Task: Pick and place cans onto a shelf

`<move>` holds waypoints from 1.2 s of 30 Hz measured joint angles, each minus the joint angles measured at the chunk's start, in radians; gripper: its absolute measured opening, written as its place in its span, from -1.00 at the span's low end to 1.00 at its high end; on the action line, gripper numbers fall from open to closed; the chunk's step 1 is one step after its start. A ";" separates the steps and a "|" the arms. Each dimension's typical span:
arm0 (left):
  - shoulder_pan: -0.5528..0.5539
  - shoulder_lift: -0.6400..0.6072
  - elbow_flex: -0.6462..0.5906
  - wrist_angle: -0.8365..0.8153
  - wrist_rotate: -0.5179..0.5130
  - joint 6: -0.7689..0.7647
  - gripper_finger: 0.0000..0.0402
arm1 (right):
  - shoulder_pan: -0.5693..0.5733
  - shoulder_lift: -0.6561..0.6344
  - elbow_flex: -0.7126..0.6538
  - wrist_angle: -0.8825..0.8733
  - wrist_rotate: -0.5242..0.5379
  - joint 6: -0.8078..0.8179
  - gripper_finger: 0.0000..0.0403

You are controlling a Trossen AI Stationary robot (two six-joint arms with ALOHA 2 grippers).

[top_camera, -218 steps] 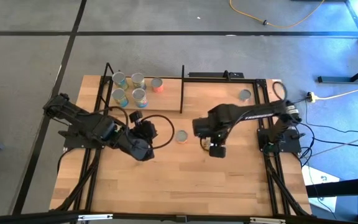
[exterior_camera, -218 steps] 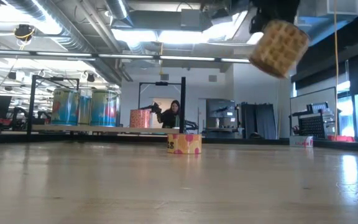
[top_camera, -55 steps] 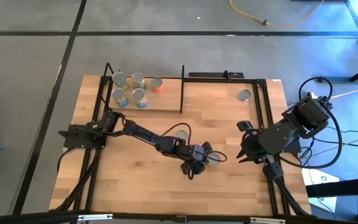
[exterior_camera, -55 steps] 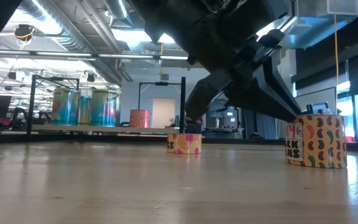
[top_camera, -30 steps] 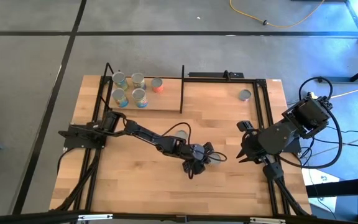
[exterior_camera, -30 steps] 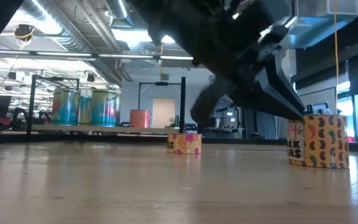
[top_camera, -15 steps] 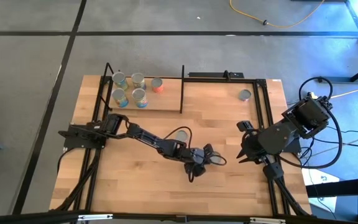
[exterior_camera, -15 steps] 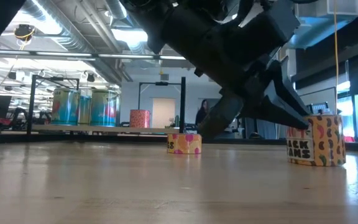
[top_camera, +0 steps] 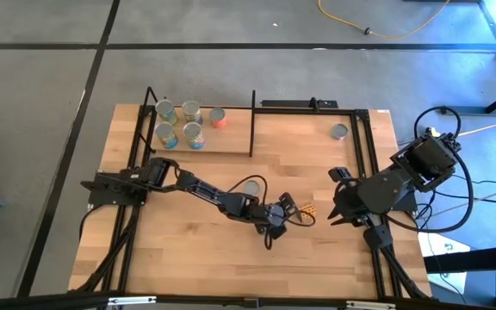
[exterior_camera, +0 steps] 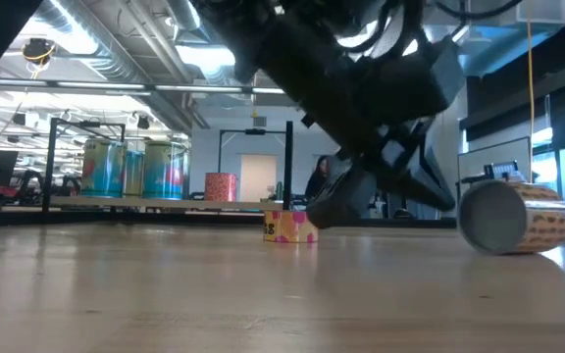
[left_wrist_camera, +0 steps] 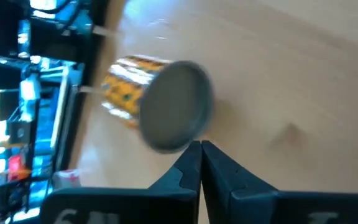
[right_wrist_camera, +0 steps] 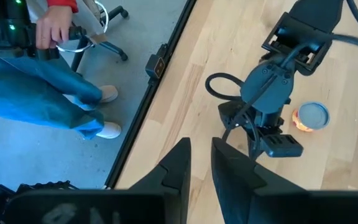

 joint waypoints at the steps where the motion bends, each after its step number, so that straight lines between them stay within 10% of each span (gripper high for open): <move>1: -0.004 -0.002 0.011 -0.005 -0.015 -0.010 -1.00 | 0.000 0.000 0.000 0.000 0.000 0.013 -0.67; 10: -0.002 -0.086 0.145 -0.157 0.125 -0.403 -1.00 | 0.014 -0.017 -0.083 0.001 0.072 0.091 -0.67; 21: -0.002 -0.135 0.149 -0.319 0.478 -0.867 -1.00 | 0.204 -0.225 -0.548 0.059 0.257 0.507 -0.67; 27: 0.011 -0.137 0.150 -0.318 0.391 -1.147 -1.00 | 0.257 -0.293 -0.824 0.071 0.277 0.847 -0.67; 36: 0.068 -0.137 0.150 -0.324 0.338 -1.450 -0.78 | 0.226 -0.292 -1.139 0.249 0.181 0.874 -0.67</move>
